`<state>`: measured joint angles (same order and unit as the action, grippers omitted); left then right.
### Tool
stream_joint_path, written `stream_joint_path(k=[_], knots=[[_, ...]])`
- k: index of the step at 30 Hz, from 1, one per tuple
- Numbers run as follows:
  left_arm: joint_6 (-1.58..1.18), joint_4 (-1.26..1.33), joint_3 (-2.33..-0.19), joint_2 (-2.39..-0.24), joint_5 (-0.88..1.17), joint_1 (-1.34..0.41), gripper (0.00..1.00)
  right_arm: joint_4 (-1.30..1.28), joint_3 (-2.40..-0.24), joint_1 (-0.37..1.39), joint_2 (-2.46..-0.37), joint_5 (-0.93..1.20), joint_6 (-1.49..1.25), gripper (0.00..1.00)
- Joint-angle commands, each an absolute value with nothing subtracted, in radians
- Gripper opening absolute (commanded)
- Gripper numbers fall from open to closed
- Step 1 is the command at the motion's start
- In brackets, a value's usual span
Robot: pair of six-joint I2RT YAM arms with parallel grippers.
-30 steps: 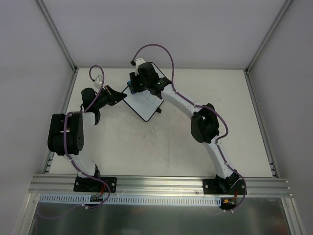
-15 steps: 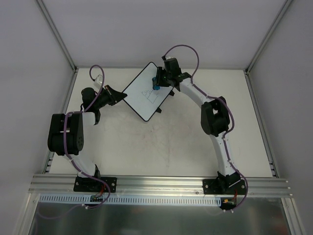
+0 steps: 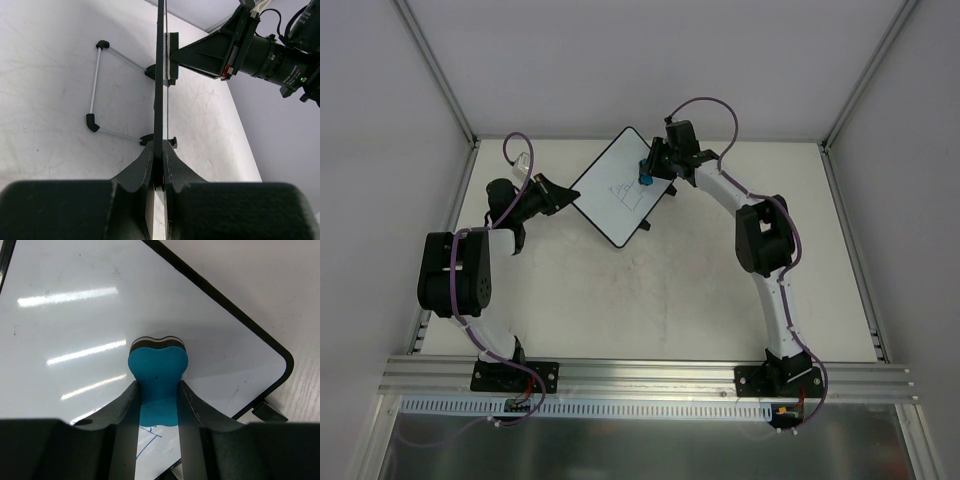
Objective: Erase the whiteboard
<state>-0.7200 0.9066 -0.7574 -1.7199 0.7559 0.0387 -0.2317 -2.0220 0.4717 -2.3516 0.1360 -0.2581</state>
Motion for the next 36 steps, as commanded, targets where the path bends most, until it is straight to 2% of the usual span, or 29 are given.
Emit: stream_joint_path(k=[1, 14, 22, 36], knots=[[-0.644, 0.916, -0.776, -1.736, 0.821, 0.006, 0.0, -0.249, -1.961, 0.483, -2.387, 0.15, -0.265, 0.0], [-0.641, 0.917, -0.776, -1.735, 0.822, 0.006, 0.0, -0.037, -1.798, 0.612, -2.264, 0.19, -0.135, 0.0], [-0.641, 0.917, -0.776, -1.733, 0.822, 0.005, 0.0, -0.041, -1.798, 0.727, -2.23, 0.152, 0.029, 0.0], [-0.643, 0.916, -0.775, -1.732, 0.822, 0.005, 0.0, -0.124, -1.841, 0.804, -2.235, 0.095, 0.103, 0.0]])
